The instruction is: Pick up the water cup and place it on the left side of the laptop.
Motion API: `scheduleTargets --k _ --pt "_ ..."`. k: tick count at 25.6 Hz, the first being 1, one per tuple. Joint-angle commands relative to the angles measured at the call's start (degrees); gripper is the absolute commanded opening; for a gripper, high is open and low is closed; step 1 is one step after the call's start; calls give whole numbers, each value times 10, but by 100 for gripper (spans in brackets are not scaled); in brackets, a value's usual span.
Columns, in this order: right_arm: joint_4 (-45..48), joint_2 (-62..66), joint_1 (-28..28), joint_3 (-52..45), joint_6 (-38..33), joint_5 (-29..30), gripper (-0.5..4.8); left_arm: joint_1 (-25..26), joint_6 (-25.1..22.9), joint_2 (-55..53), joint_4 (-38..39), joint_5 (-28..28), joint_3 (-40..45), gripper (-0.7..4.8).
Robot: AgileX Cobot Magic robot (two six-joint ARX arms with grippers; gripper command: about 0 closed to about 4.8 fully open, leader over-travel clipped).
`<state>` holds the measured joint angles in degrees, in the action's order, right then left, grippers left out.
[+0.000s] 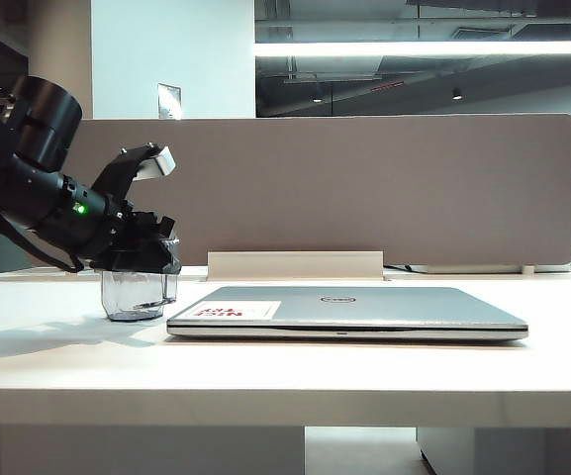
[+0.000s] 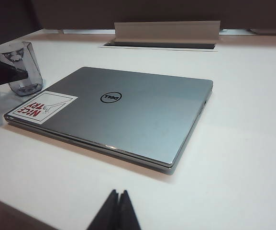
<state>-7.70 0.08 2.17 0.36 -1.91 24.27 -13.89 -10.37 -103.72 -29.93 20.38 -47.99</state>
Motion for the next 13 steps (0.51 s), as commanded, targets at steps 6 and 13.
scheduleTargets --k 6,13 --pt "4 -1 0 -3 0 1 -6 0 5 -3 39 -17 5 -6" --pt "4 -1 0 -3 0 1 -6 1 -2 -3 43 -24 5 -6"
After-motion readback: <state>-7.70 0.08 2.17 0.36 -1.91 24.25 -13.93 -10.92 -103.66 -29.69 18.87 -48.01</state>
